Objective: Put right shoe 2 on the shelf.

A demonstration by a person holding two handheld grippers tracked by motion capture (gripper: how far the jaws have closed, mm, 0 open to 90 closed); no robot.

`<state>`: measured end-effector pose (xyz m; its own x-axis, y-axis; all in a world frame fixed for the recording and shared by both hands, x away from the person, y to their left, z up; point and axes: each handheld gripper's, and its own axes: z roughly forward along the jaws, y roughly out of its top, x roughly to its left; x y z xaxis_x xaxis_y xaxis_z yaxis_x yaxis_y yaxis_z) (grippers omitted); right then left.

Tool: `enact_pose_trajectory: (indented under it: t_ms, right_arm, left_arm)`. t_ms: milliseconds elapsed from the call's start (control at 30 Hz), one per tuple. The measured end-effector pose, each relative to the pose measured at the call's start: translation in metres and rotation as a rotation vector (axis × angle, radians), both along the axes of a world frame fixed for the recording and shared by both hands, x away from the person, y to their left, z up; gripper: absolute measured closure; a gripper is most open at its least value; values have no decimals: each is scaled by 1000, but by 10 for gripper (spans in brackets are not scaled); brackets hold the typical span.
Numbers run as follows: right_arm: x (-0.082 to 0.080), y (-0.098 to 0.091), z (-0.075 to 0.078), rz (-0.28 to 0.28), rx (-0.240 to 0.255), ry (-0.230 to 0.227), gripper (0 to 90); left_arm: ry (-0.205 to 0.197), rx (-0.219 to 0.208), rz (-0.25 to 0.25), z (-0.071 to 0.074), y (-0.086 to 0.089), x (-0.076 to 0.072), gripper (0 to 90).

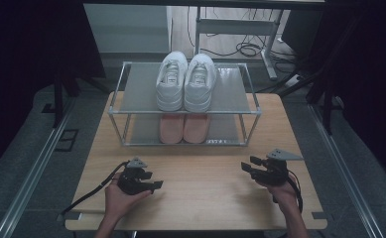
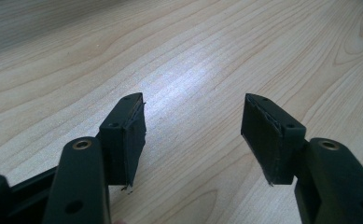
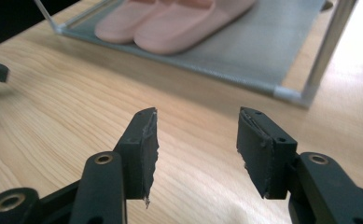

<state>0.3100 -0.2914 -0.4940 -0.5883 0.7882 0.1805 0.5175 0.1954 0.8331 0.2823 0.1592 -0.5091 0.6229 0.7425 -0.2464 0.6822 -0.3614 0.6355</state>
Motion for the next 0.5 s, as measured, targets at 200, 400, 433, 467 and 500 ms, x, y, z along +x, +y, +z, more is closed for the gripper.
enact_pose_trajectory:
  t_ms: [200,400,433,467,500]
  right_arm:
    - [-2,0,-9,1,-36,7,477]
    - [-3,3,-11,3,-47,7,474]
    - [-3,3,-11,3,-48,3,473]
    - [-3,3,-11,3,-48,2,470]
    - [-3,3,-11,3,-48,1,466]
  left_arm:
    - [1,0,-2,0,0,0,402]
    - [1,2,-4,-1,0,0,402]
    - [1,2,-4,-1,0,0,402]
    - [2,3,-4,-1,0,0,402]
    - [1,3,-4,-1,0,0,402]
